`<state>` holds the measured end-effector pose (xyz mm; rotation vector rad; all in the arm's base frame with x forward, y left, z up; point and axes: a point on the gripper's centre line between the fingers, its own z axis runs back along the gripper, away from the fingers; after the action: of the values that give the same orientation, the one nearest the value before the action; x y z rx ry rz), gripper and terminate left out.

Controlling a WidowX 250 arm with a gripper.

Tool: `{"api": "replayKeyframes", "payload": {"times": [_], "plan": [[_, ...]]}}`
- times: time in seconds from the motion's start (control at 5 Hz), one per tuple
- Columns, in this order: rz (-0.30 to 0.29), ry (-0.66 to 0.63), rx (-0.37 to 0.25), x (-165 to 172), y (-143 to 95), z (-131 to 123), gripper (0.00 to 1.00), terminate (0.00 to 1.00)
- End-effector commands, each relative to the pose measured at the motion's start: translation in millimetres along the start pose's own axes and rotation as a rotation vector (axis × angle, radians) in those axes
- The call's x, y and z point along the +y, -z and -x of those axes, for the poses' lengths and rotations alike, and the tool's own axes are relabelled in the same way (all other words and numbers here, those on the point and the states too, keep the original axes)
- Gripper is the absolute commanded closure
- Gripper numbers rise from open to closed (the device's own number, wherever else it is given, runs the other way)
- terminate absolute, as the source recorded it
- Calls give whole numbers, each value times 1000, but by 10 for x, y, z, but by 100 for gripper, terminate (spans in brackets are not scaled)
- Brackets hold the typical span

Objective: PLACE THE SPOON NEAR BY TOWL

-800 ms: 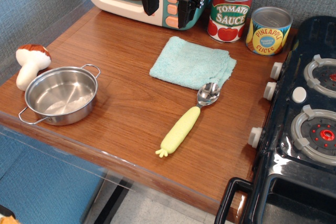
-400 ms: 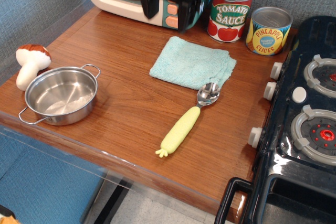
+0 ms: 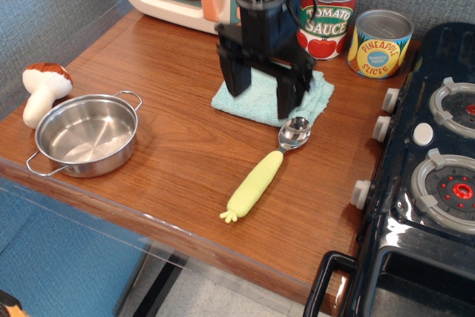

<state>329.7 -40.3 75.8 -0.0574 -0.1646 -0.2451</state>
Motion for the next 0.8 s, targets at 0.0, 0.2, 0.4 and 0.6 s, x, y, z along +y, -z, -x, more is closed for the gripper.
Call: {"api": "replayKeyframes", "payload": {"times": [0.0, 0.2, 0.4, 0.6], "plan": [[0, -4, 49, -318, 66, 406, 0, 0], [-42, 18, 141, -341, 286, 570, 0, 0], [-78, 35, 177, -338, 418, 641, 0, 0], [-102, 26, 189, -313, 498, 663, 0, 0]]}}
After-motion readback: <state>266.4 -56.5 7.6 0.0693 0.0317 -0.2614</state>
